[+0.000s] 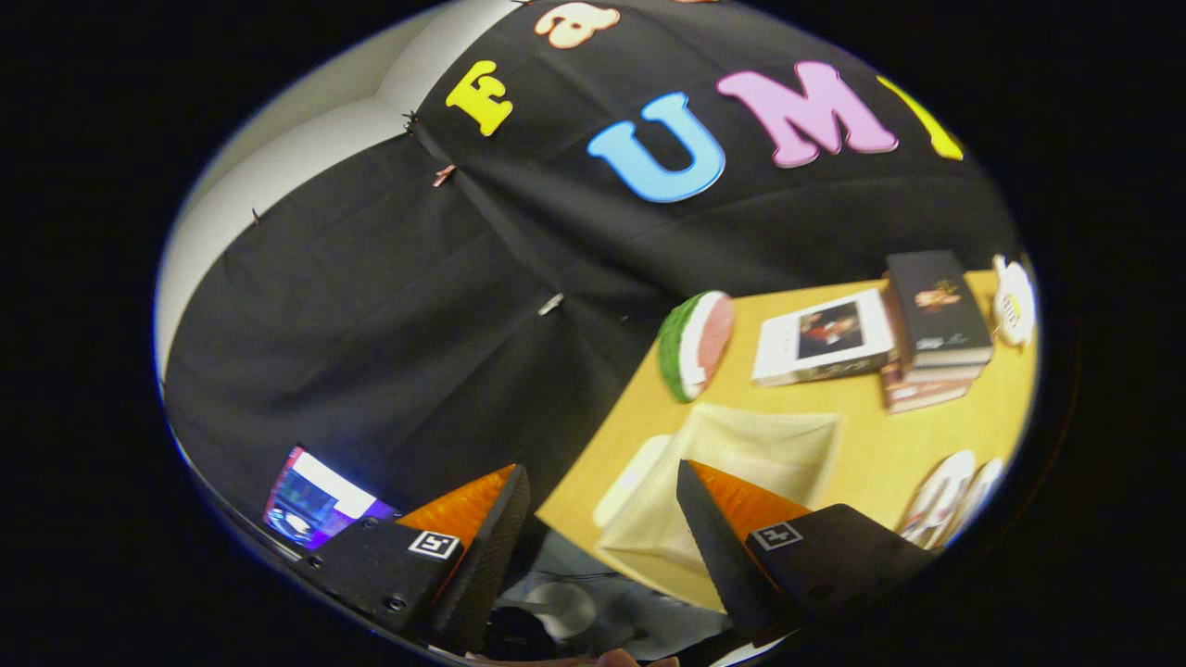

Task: Open the storage box then place both shoes into the box .Put the left shoe in first, then the right shoe, with the right side of both shoes facing outward in a uniform manner.

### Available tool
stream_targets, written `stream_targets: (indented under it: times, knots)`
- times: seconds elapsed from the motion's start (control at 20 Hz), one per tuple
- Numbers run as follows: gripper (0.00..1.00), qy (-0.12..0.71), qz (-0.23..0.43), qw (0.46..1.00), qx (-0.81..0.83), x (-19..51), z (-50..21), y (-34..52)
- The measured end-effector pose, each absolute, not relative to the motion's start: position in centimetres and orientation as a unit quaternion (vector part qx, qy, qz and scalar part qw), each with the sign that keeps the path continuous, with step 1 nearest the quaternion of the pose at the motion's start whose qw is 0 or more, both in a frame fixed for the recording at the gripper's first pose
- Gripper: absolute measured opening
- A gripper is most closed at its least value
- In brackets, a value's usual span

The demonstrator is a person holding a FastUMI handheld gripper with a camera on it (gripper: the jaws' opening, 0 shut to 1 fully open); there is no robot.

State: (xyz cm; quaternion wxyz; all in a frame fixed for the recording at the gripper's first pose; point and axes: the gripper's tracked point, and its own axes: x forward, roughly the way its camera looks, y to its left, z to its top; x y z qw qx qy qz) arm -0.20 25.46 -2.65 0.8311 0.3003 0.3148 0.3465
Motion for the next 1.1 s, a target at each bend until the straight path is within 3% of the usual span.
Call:
stream_targets:
  times: [0.25,0.4,0.6,0.85,1.1]
  knots:
    - [0.98,0.312,0.214,0.906,0.188,3.0,-9.3,12.8]
    - [0.98,0.350,0.156,0.912,0.146,2.0,-14.8,8.2]
    - [0.96,0.424,0.131,0.889,0.114,-1.7,-22.9,6.2]
    - [0.74,0.504,0.116,0.852,0.079,-5.7,-33.3,5.5]
    - [0.66,0.550,0.098,0.825,0.089,-5.1,-39.9,6.7]
